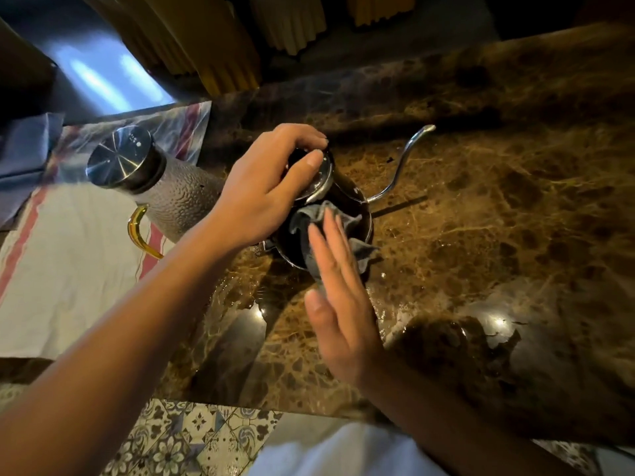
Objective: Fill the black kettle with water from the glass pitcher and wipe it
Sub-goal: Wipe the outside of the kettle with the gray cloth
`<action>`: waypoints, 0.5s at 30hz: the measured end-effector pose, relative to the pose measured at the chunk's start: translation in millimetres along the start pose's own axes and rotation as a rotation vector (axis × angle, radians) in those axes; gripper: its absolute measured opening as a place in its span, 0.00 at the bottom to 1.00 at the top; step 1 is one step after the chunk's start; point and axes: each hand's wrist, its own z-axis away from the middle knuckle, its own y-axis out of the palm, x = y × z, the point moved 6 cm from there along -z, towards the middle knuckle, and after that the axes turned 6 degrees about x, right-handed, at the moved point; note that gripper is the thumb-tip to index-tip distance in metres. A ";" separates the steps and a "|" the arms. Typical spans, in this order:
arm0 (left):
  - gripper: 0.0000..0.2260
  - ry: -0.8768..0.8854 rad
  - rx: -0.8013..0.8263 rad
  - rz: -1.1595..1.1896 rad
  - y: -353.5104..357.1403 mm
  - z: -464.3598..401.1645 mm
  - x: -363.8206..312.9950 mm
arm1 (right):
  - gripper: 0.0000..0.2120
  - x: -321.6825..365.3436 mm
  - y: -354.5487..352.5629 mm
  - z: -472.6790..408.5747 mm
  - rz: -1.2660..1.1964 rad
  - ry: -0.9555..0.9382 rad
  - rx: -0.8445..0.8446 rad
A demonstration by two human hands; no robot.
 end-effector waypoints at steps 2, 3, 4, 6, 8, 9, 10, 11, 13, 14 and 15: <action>0.13 0.010 -0.011 -0.005 -0.2 1.5 -0.6 | 0.33 0.4 -1.3 -8.4 -0.002 -0.002 -0.046; 0.13 0.014 -0.017 -0.002 -0.7 2.0 -0.9 | 0.33 -4.2 -3.5 -14.3 -0.004 0.040 -0.073; 0.13 0.015 -0.022 0.000 -1.2 2.2 -1.5 | 0.33 -10.2 -6.6 -22.5 -0.013 0.099 -0.090; 0.13 0.017 -0.025 -0.010 -1.0 1.1 -3.3 | 0.31 -19.2 -16.5 -44.9 -0.028 0.185 -0.106; 0.12 0.019 -0.028 -0.034 -0.1 0.4 -4.4 | 0.31 -21.7 -27.3 -62.1 -0.032 0.185 -0.106; 0.12 0.020 -0.030 -0.043 0.1 0.8 -4.8 | 0.32 -23.5 -29.5 -64.2 -0.025 0.172 -0.095; 0.13 0.023 -0.034 -0.046 0.2 1.5 -5.0 | 0.33 -26.5 -29.9 -61.2 -0.006 0.165 -0.076; 0.13 0.026 -0.038 -0.041 0.0 2.1 -4.9 | 0.35 -31.4 -28.9 -54.0 0.027 0.169 -0.058; 0.13 0.030 -0.039 -0.029 0.5 2.4 -4.3 | 0.38 -46.2 -24.5 -31.0 0.083 0.204 -0.044; 0.13 0.031 -0.037 -0.029 0.9 2.4 -4.0 | 0.38 -55.3 -22.4 -19.1 0.078 0.236 -0.047; 0.13 0.030 -0.036 -0.030 1.1 2.3 -3.7 | 0.39 -63.2 -21.0 -9.0 0.049 0.287 -0.054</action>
